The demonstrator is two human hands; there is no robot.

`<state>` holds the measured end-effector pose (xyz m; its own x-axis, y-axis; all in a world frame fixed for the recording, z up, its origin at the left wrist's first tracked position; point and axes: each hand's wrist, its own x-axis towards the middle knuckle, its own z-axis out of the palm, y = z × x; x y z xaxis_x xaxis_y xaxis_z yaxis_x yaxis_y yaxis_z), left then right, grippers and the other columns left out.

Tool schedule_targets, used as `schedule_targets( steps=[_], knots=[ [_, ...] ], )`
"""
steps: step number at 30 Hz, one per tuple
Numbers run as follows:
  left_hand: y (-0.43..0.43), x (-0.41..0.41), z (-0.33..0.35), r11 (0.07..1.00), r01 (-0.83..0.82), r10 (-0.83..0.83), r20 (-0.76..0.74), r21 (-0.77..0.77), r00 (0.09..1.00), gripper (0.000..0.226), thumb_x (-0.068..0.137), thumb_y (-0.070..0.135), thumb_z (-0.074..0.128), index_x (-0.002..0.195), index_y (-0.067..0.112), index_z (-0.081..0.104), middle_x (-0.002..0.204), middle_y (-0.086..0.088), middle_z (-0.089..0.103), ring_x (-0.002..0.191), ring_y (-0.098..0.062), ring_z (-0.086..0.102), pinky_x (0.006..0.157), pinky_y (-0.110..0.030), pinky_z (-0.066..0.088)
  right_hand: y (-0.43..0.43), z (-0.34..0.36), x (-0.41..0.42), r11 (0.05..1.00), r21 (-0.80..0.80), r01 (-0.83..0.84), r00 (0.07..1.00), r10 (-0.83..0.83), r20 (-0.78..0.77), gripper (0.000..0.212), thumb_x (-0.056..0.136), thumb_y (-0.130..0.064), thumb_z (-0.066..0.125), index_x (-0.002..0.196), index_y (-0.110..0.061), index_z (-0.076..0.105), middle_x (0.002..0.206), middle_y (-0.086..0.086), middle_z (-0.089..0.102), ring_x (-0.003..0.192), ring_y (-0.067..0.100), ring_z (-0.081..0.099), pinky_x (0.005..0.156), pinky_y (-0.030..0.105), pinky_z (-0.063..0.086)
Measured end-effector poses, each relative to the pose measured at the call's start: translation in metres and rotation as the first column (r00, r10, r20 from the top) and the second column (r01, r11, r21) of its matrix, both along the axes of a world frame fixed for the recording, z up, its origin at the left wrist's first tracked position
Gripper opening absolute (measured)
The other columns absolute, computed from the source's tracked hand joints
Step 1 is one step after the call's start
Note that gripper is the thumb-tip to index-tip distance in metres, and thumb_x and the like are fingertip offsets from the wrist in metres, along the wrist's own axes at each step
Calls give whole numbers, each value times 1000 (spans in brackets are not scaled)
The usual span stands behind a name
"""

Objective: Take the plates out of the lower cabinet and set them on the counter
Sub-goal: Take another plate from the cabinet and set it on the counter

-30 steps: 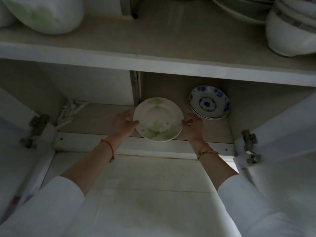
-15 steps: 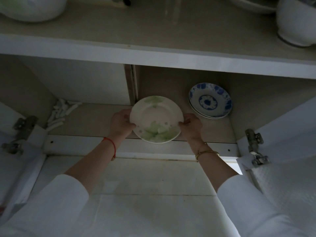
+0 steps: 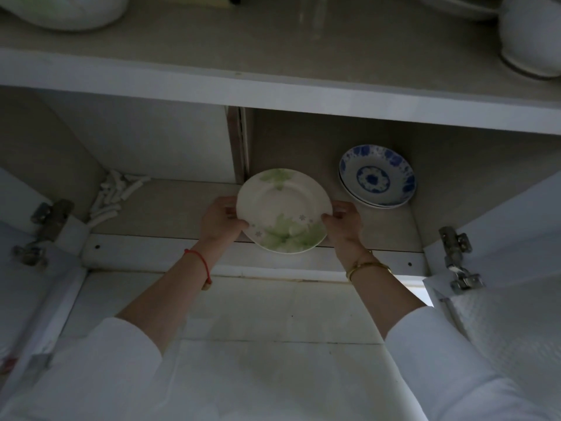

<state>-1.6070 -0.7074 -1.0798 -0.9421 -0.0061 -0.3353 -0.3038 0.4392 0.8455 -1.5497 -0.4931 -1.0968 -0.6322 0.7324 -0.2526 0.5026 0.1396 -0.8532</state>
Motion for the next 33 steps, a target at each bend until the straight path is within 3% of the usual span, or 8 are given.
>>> schedule_targets(
  steps=[5,8,13,16,20,24,29,33],
  knots=[
    [-5,3,9,997,70,-69,-51,28,996,48,67,-11,75,106,17,66,107,-8,71,106,-29,67,94,-45,55,1,0,2,997,-59,44,999,-45,-14,33,81,5,61,113,-2,63,102,12,67,89,22,61,75,27,49],
    [-9,10,15,993,70,-67,-43,90,997,50,69,-12,74,108,18,64,100,-4,69,98,-23,67,84,-36,57,1,8,8,991,-117,69,996,-75,-49,29,84,4,60,113,-1,59,102,15,66,90,24,60,81,35,54],
    [-19,32,45,982,128,-116,-90,141,989,42,69,-26,61,78,15,64,78,-3,63,75,-14,63,65,-26,53,-9,42,33,990,-131,47,997,-55,-55,17,89,-1,58,99,-13,52,92,13,61,86,24,58,81,37,53],
    [-29,58,72,981,40,-42,7,192,999,43,75,-22,62,97,14,56,97,-4,63,87,-12,65,74,-30,55,-21,77,60,989,-143,36,998,-42,-40,17,90,-1,58,104,-10,54,91,12,61,82,22,57,65,26,48],
    [-46,99,119,991,44,-61,127,129,990,53,77,-15,66,123,6,48,121,-11,59,98,-26,63,75,-37,56,-39,132,104,985,-172,31,997,-18,78,20,89,-5,57,109,-9,56,92,13,62,84,23,58,73,34,47],
    [-64,146,183,992,52,-75,209,113,975,58,78,-16,67,126,9,46,120,-9,58,95,-25,62,67,-29,52,-54,193,148,978,-204,47,982,-8,189,22,88,-6,57,110,-10,57,93,6,62,86,24,58,73,28,43],
    [-77,190,272,990,20,-55,250,141,967,59,76,-23,62,126,6,47,116,-12,58,91,-28,60,62,-28,50,-69,285,193,960,-266,84,965,-12,262,22,86,-5,57,108,-10,57,108,20,67,99,36,63,87,46,51],
    [-84,213,354,983,27,-68,224,180,972,60,73,-21,66,110,24,54,104,-3,64,86,-19,63,65,-28,51,-77,371,226,942,-296,159,966,-87,243,18,86,-5,57,97,-18,55,98,15,66,86,29,59,73,40,48]
  ],
)
